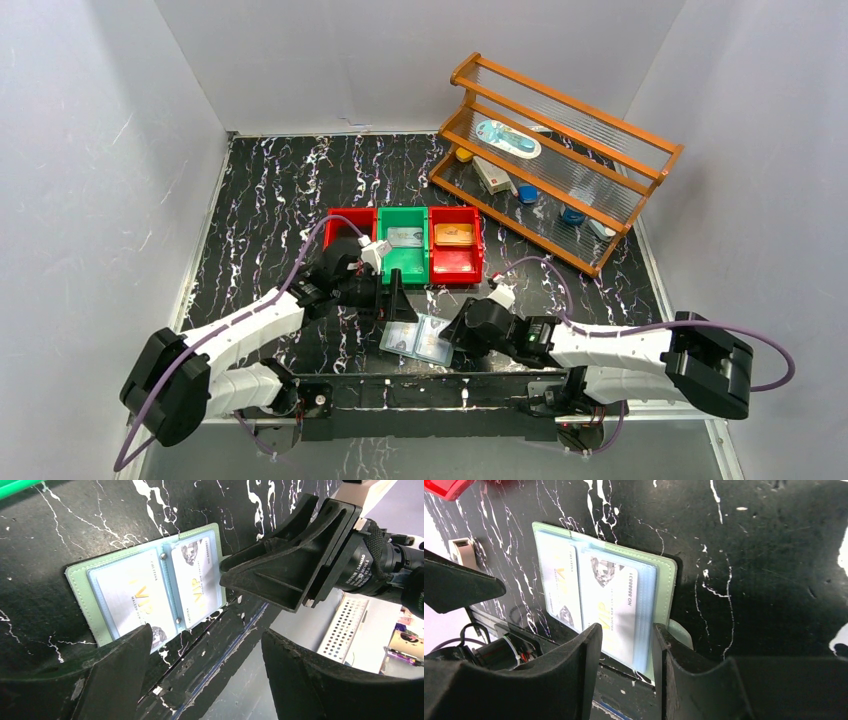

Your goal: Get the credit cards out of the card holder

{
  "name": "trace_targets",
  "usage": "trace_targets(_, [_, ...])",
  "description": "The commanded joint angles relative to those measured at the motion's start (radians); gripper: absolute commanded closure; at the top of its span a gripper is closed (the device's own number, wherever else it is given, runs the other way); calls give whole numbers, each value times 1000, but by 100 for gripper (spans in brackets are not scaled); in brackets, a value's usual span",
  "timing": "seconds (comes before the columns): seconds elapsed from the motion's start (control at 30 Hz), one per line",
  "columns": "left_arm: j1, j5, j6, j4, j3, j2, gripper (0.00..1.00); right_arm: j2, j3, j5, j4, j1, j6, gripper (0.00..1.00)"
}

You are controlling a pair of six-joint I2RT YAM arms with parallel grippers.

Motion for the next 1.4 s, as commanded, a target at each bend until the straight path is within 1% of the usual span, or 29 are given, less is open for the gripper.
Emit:
trace_targets(0.0, [-4,74,-10,22,9,6,24,-53,-42,-5,38,-8,18,50])
trace_targets(0.13, [-5,72,-18,23,8,16,27,-94,-69,-26,86,-10,0,51])
trace_targets(0.33, [-7,71,-20,24,-2,35,28,-101,-25,-30,104,-10,-46,53])
trace_targets(0.4, [-7,66,-15,16,-5,41,25,-76,7,-34,111,-10,-56,53])
trace_targets(0.47, [-7,34,9,-34,12,46,22,-43,20,-33,117,-10,-59,53])
trace_targets(0.53, [-7,-1,47,-92,47,50,21,2,33,-38,114,-13,-47,53])
trace_targets(0.63, [-7,-22,68,-121,76,57,21,53,36,-39,95,-15,-9,52])
trace_targets(0.8, [-7,-15,69,-122,83,76,20,102,35,-61,59,-17,26,52])
trace_targets(1.03, [-8,22,65,-103,66,74,19,95,7,-57,74,-16,28,52])
trace_targets(1.17, [-12,61,61,-77,58,96,23,93,-10,-57,81,-16,42,51])
trace_targets(1.37, [-43,74,29,-7,37,127,33,88,-22,-47,75,-16,61,51])
